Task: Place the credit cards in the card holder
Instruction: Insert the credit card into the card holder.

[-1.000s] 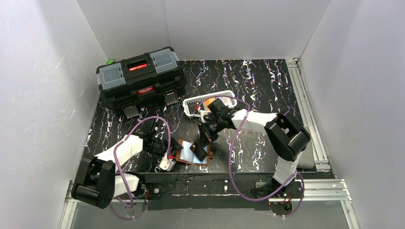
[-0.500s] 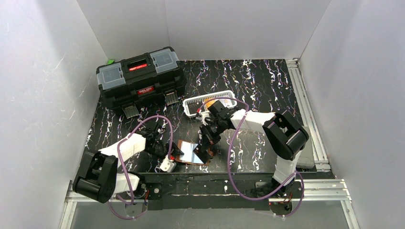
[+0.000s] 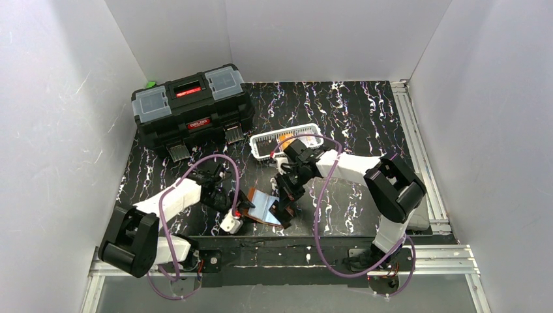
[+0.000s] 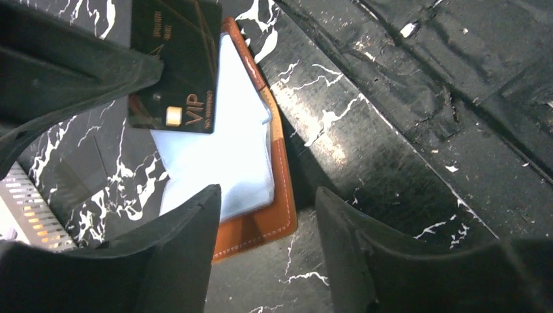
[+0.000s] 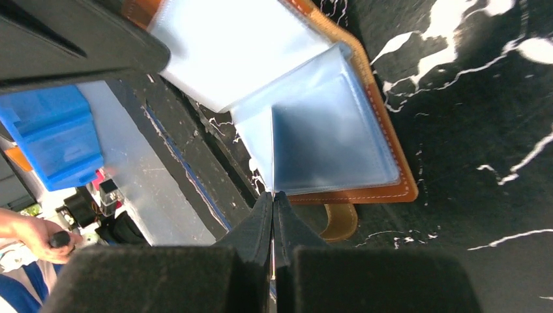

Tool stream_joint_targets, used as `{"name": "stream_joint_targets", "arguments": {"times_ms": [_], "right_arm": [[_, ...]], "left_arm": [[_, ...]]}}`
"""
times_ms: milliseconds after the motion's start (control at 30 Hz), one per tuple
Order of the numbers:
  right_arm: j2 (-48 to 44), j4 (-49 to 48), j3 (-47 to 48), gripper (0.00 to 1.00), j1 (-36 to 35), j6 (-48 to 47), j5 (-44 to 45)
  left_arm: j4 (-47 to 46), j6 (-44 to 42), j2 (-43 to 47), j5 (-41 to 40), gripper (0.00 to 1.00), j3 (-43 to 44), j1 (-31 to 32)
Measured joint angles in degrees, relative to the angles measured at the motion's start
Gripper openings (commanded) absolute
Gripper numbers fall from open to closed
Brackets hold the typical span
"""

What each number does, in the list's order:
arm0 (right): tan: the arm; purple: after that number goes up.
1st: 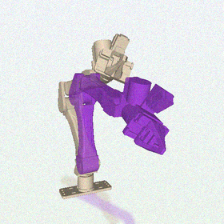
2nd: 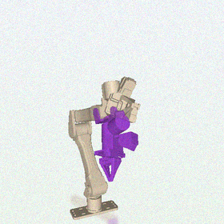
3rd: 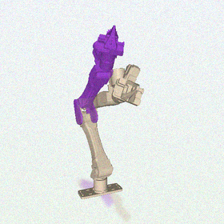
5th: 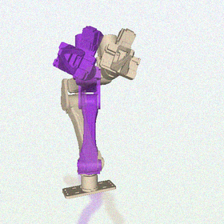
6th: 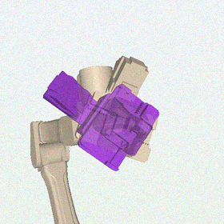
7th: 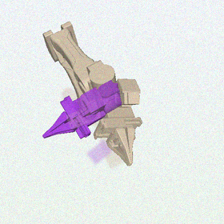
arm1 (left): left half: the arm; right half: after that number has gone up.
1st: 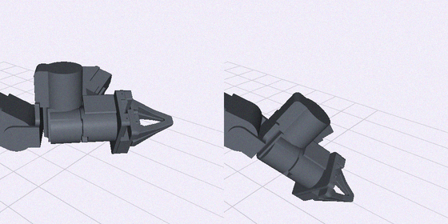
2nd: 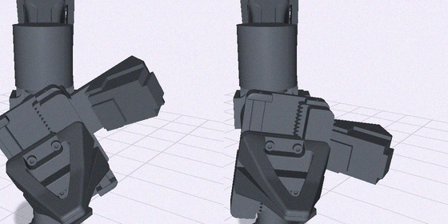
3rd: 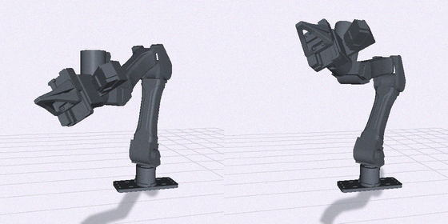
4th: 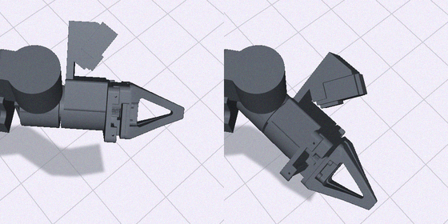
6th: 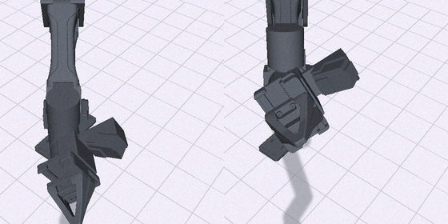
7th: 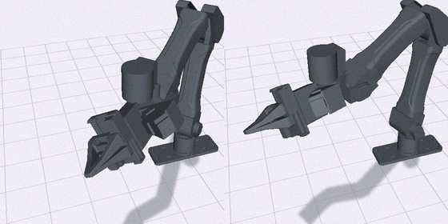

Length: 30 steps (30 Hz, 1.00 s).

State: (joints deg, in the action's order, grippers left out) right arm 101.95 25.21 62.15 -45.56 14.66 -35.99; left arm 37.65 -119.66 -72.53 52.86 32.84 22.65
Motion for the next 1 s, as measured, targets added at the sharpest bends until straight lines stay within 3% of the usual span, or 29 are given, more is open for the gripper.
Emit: {"name": "stream_joint_targets", "arguments": {"times_ms": [67, 167, 333, 500, 833, 933, 1000], "right_arm": [[0.3, 0.9, 0.3, 0.01, -0.9, 0.0, 0.7], [1.4, 1.7, 1.6, 0.01, -2.2, 0.2, 1.4], [3.1, 1.9, 3.1, 0.01, -3.0, 0.2, 2.1], [4.1, 2.5, 4.2, 0.01, -3.0, 0.1, 2.2], [5.3, 4.0, 7.0, 0.01, -3.0, -0.8, 2.8], [5.3, 4.3, 7.1, 0.01, -2.8, -1.3, 2.9], [5.3, 4.5, 7.1, 0.01, -2.6, -1.5, 2.9]], "left_arm": [[0.7, 0.0, 0.6, -0.7, 0.79, 0.4, -0.8], [1.7, 0.1, 1.5, -2.2, 0.82, 1.0, -2.3], [2.0, 0.1, 2.0, -4.6, 0.79, 1.7, -4.7], [-4.0, 0.1, 0.4, -3.8, 0.74, 2.0, -5.8], [-12.2, 0.1, -3.2, -2.2, 0.5, 2.0, -5.8], [-12.8, 0.1, -3.9, -1.4, 0.27, 2.0, -5.8], [-13.0, 0.0, -4.0, -0.4, 0.2, 2.0, -5.8]]}}
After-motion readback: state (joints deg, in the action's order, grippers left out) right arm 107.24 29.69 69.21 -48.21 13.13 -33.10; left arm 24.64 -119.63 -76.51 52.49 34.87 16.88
